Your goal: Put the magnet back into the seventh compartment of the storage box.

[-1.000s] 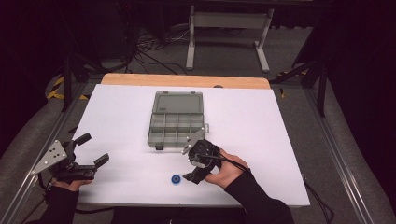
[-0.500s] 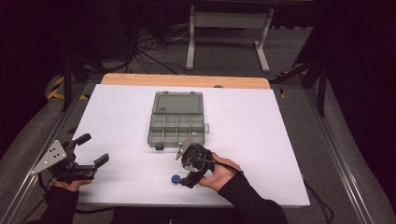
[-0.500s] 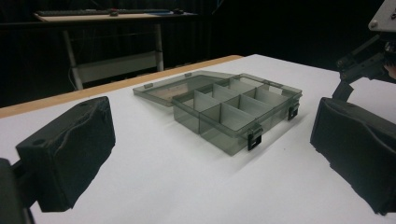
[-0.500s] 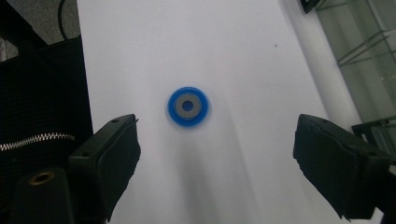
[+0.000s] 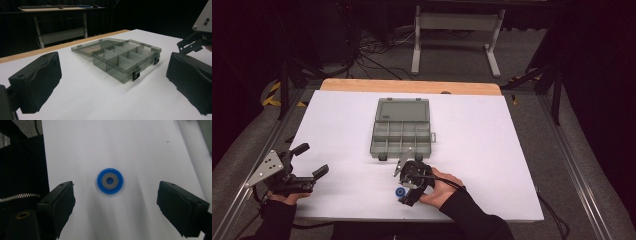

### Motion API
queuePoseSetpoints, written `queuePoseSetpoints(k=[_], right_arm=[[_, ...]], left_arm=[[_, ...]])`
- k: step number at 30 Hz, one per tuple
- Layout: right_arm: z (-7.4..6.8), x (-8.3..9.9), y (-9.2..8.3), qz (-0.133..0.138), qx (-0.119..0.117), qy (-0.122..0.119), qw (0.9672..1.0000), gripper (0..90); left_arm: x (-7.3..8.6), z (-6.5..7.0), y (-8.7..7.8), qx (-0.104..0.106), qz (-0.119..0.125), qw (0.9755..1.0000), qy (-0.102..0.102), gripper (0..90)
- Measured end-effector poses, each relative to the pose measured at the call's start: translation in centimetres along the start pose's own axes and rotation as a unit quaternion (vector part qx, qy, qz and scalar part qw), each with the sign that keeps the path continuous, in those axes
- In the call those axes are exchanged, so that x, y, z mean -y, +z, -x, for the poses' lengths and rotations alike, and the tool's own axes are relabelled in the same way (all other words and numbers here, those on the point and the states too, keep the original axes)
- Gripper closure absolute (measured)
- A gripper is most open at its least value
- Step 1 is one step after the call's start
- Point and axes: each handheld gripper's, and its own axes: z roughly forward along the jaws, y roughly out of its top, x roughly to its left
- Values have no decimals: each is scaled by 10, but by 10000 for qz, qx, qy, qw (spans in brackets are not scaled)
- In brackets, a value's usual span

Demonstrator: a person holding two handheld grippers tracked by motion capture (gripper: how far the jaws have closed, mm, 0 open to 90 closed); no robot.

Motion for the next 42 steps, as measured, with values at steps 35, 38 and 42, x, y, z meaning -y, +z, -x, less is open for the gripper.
queuePoseSetpoints(k=[35, 38, 42], right_arm=[[-4, -5, 16, -2, 143, -205, 9997, 545], [-4, -5, 17, 33, 182, -219, 9996, 593], [-4, -6, 17, 37, 200, -239, 9995, 620]], left_arm=[[0, 0, 0, 10, -4, 10000, -4, 6], [0, 0, 0, 11, -4, 10000, -2, 6], [0, 0, 0, 11, 1, 10000, -5, 6]])
